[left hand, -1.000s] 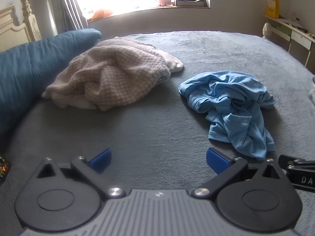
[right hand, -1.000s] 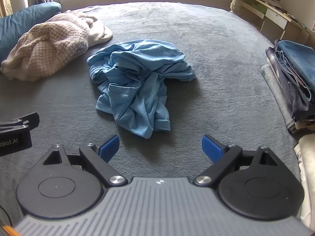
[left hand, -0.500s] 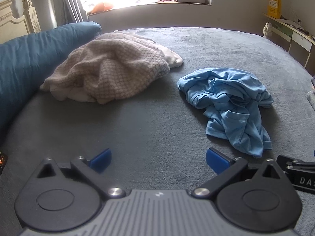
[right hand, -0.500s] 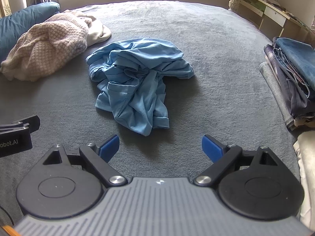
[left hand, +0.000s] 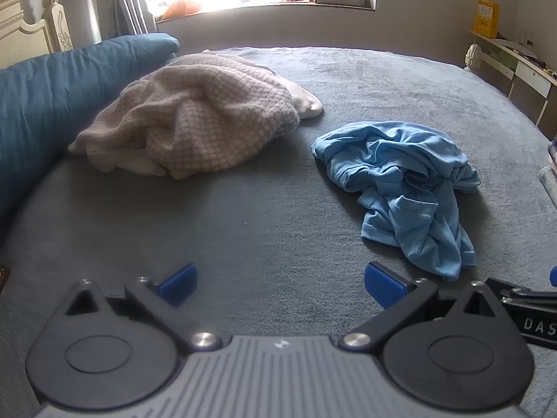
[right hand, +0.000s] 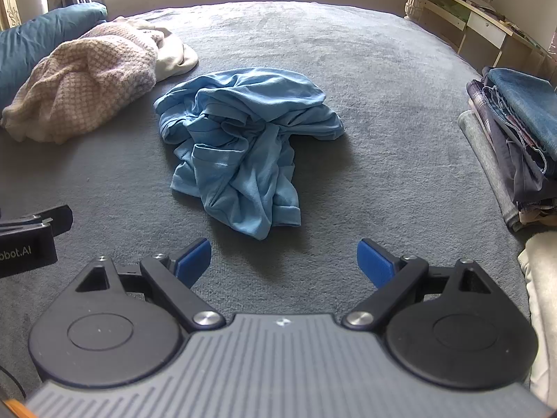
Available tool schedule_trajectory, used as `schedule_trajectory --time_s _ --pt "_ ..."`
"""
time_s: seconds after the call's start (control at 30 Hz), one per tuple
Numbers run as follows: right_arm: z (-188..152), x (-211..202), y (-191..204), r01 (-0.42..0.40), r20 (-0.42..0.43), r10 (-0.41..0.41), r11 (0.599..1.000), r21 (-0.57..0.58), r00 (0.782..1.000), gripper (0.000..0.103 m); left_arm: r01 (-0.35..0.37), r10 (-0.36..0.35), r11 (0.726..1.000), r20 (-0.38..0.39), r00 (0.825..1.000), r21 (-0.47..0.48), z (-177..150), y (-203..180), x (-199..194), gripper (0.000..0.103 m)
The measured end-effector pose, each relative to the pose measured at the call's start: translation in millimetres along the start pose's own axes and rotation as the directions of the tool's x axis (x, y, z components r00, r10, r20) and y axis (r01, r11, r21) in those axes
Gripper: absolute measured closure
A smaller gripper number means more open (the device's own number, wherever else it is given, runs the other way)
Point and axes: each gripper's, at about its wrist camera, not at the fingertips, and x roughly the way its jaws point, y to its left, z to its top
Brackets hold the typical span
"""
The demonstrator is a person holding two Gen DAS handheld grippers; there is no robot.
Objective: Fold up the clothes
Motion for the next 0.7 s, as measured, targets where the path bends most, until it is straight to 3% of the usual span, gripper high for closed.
schedule_trajectory --time_s 0.7 --pt "-0.2 1.1 2.9 0.002 -0.009 -0.002 1.0 -0.001 1.0 0.012 0.012 -0.012 1.0 -0.009 1.0 0.0 0.0 2.3 1.5 0.0"
